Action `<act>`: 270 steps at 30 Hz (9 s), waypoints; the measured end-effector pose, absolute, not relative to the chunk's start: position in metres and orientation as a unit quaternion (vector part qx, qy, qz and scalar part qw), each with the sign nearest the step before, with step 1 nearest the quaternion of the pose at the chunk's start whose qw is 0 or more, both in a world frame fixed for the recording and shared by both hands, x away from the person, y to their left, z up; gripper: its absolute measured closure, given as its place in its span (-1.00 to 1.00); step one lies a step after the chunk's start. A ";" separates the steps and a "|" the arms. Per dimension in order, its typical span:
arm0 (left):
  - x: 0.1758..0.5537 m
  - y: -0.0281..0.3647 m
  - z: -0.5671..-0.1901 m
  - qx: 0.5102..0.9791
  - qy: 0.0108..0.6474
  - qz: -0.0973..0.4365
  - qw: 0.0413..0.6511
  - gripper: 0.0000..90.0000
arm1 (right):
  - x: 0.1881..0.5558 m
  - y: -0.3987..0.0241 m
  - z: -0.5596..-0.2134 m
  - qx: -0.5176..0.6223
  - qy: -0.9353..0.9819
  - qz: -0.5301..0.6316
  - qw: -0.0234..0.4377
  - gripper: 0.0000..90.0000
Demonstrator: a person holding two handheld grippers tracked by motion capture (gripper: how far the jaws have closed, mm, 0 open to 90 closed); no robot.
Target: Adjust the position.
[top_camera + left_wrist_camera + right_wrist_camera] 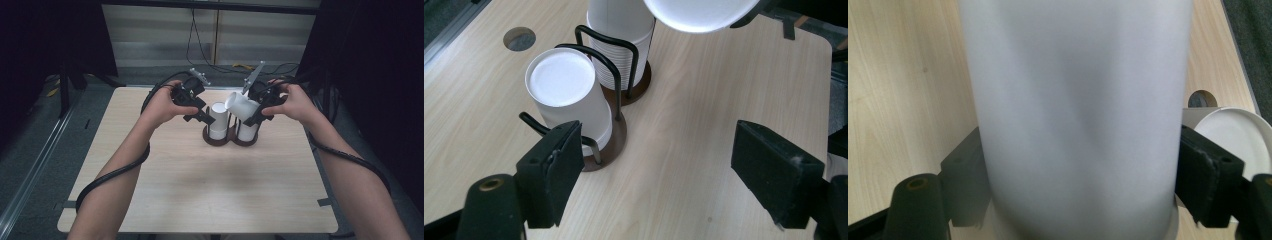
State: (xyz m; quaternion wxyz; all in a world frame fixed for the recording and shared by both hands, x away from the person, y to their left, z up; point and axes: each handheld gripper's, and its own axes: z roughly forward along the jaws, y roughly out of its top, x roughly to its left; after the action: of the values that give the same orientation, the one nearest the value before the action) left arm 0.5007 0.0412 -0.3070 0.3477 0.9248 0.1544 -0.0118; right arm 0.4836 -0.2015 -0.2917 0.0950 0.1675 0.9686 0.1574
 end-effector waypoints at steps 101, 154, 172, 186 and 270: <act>0.500 -0.006 -0.301 0.926 0.118 -0.051 0.354 -0.33 | 0.477 -0.164 -0.295 0.081 0.982 0.131 0.110 -0.54; 0.502 0.015 -0.298 0.925 0.120 -0.065 0.355 -0.25 | 0.474 -0.179 -0.303 0.097 0.971 0.191 0.106 -0.70; 0.505 0.024 -0.290 0.923 0.122 -0.069 0.358 -0.25 | 0.476 -0.196 -0.316 0.123 0.951 0.261 0.108 -0.70; 0.508 0.029 -0.279 0.918 0.127 -0.070 0.370 -0.25 | 0.479 -0.204 -0.317 0.140 0.937 0.302 0.105 -0.70; 0.515 0.034 -0.260 0.906 0.141 -0.079 0.391 -0.25 | 0.488 -0.205 -0.302 0.143 0.863 0.478 0.082 -0.71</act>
State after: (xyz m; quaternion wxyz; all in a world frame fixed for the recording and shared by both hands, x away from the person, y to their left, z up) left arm 0.5147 0.0337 -0.2595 0.3908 0.9061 0.1414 -0.0790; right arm 0.4875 -0.2054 -0.3021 0.0817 0.1432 0.8628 0.4779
